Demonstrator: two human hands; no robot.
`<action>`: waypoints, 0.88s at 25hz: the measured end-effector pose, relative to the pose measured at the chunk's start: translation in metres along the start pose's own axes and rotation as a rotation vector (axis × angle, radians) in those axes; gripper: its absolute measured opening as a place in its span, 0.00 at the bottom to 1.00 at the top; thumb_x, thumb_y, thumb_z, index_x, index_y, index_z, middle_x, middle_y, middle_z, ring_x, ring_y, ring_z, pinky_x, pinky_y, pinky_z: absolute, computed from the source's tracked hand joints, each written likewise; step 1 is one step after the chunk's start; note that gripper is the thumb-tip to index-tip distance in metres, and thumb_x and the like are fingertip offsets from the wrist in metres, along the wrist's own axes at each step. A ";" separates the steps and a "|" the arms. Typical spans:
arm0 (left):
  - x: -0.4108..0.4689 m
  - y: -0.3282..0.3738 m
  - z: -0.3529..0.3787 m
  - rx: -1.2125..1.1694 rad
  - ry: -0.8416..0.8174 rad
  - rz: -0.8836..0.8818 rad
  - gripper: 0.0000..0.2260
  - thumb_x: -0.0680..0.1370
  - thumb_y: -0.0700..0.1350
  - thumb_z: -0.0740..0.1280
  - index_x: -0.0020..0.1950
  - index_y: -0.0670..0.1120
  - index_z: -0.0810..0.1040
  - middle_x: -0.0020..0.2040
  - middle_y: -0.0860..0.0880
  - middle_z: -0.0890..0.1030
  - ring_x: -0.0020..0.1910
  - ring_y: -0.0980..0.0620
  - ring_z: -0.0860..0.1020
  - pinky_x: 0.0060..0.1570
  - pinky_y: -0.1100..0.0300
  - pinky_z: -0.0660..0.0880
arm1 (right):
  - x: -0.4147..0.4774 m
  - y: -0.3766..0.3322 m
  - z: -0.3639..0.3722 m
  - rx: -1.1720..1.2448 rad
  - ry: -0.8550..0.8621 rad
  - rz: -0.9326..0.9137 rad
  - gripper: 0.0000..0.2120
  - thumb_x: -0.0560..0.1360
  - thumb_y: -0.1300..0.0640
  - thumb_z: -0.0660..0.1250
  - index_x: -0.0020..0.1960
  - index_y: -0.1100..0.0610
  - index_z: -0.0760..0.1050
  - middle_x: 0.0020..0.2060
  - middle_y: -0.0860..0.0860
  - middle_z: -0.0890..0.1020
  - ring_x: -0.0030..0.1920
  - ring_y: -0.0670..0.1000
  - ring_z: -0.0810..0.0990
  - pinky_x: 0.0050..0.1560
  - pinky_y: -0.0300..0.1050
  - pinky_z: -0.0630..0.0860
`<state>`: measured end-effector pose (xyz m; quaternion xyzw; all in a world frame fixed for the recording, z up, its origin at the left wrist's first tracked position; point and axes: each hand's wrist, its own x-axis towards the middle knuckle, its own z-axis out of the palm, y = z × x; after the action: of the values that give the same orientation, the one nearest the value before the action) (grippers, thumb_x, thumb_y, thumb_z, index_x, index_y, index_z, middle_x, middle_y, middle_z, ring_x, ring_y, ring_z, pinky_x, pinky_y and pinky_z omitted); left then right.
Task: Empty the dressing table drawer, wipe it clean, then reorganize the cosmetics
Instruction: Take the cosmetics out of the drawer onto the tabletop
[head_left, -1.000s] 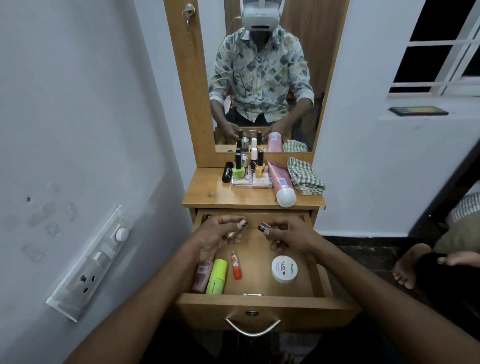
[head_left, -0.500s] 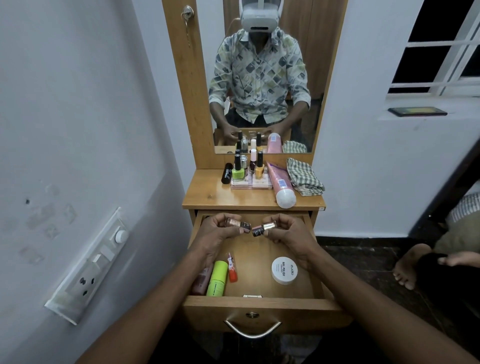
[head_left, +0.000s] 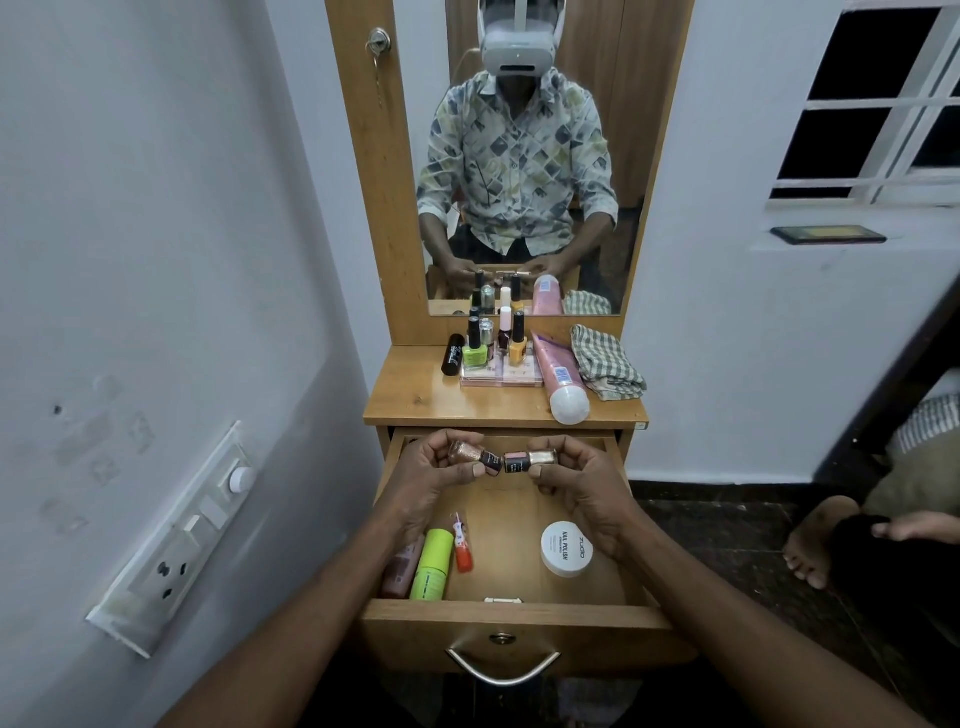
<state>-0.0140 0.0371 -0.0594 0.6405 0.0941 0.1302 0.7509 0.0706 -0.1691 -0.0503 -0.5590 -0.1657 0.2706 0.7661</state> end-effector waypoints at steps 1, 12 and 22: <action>0.000 0.000 0.000 0.009 0.002 -0.003 0.18 0.65 0.35 0.78 0.54 0.44 0.84 0.47 0.46 0.84 0.47 0.52 0.80 0.50 0.59 0.77 | 0.000 0.000 0.000 0.002 -0.002 -0.001 0.13 0.72 0.74 0.69 0.55 0.64 0.79 0.44 0.57 0.83 0.40 0.50 0.76 0.39 0.41 0.73; 0.001 -0.004 0.001 -0.027 0.102 -0.154 0.10 0.75 0.37 0.71 0.56 0.42 0.83 0.47 0.42 0.86 0.40 0.50 0.81 0.42 0.59 0.79 | -0.005 0.000 0.005 -0.101 0.008 0.081 0.13 0.75 0.71 0.69 0.59 0.64 0.76 0.53 0.64 0.82 0.50 0.60 0.85 0.49 0.47 0.82; 0.030 0.052 0.018 -0.150 0.116 -0.063 0.11 0.80 0.37 0.66 0.62 0.40 0.75 0.53 0.36 0.84 0.52 0.43 0.84 0.52 0.54 0.82 | 0.034 -0.071 0.041 -0.827 0.153 -0.261 0.14 0.71 0.62 0.74 0.54 0.54 0.79 0.40 0.44 0.81 0.39 0.41 0.80 0.39 0.37 0.75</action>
<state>0.0156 0.0373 -0.0042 0.5708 0.1474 0.1503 0.7937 0.0914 -0.1333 0.0287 -0.8116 -0.2719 0.0403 0.5156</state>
